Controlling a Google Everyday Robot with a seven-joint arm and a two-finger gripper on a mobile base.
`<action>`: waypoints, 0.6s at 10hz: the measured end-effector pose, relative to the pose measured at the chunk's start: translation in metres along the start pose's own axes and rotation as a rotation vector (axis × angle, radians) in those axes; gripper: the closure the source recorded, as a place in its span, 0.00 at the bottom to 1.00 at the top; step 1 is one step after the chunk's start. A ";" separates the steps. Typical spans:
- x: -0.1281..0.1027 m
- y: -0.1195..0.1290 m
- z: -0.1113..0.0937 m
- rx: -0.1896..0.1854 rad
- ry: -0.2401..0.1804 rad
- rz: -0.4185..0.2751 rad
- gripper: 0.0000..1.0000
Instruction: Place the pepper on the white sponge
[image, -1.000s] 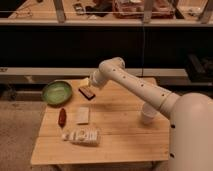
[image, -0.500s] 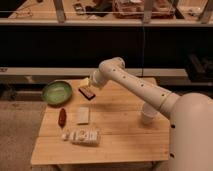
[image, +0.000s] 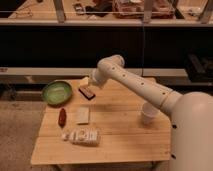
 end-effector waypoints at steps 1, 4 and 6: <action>-0.003 -0.013 -0.017 -0.023 -0.019 -0.014 0.20; -0.009 -0.061 -0.064 -0.057 -0.060 -0.080 0.20; -0.010 -0.067 -0.068 -0.056 -0.064 -0.095 0.20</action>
